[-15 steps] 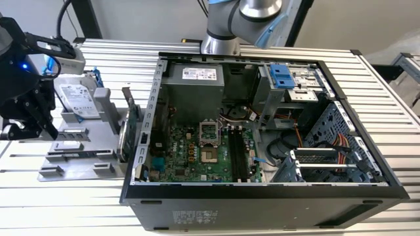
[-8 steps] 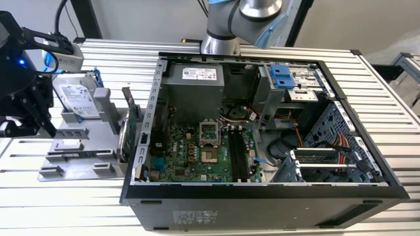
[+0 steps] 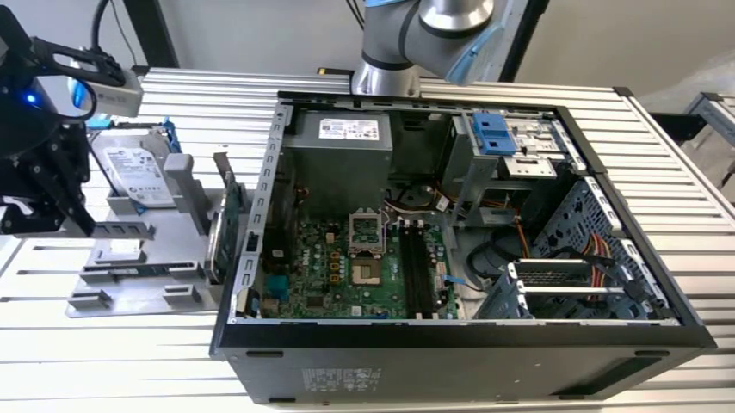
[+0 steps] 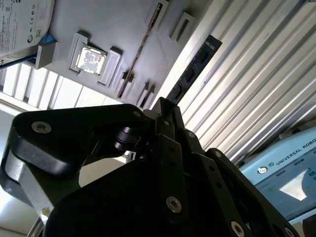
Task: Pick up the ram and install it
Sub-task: 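Pick up the ram and move it above insertion slot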
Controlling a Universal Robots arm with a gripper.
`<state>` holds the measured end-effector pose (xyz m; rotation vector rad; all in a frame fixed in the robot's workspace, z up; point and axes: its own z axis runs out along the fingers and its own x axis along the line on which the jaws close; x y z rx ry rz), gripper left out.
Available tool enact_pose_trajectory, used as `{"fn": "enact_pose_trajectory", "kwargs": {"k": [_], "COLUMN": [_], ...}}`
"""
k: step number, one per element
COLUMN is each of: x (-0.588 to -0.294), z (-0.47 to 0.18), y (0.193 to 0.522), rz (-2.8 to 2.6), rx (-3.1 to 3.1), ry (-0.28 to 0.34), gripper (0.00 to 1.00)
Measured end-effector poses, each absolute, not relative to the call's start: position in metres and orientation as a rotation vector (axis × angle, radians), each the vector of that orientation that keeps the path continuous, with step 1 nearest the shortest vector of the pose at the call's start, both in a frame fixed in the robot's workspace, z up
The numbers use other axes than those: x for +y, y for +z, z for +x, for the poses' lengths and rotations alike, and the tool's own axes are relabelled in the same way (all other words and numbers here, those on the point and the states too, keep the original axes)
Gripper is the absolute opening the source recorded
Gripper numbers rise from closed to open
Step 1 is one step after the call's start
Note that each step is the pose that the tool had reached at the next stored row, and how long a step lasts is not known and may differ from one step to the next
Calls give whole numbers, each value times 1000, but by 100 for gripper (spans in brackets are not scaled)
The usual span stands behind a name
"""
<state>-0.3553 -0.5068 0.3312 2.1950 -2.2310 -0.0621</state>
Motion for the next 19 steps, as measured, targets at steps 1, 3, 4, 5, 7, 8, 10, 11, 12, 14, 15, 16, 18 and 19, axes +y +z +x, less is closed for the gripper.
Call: {"fn": "enact_pose_trajectory", "kwargs": {"k": [1,3,4,5,7,8,10,11,12,14,15,16,18,19], "x": [-507,-507,-507,-507,-507,-507,-507,-507,-507,-507,-507,-507,-507,-507], "z": [-355,-355,-355,-355,-355,-355,-355,-355,-355,-355,-355,-355,-355,-355], "y": [332,334,335,336,338,339,341,341,342,344,345,346,347,348], "rz": [2195,2195,2195,2195,2195,2195,2195,2195,2195,2195,2195,2195,2195,2195], "rx": [-2231,-2231,-2231,-2231,-2231,-2231,-2231,-2231,-2231,-2231,-2231,-2231,-2231,-2231], "ry": [-62,-62,-62,-62,-62,-62,-62,-62,-62,-62,-62,-62,-62,-62], "gripper": [0,0,0,0,0,0,0,0,0,0,0,0,0,0]}}
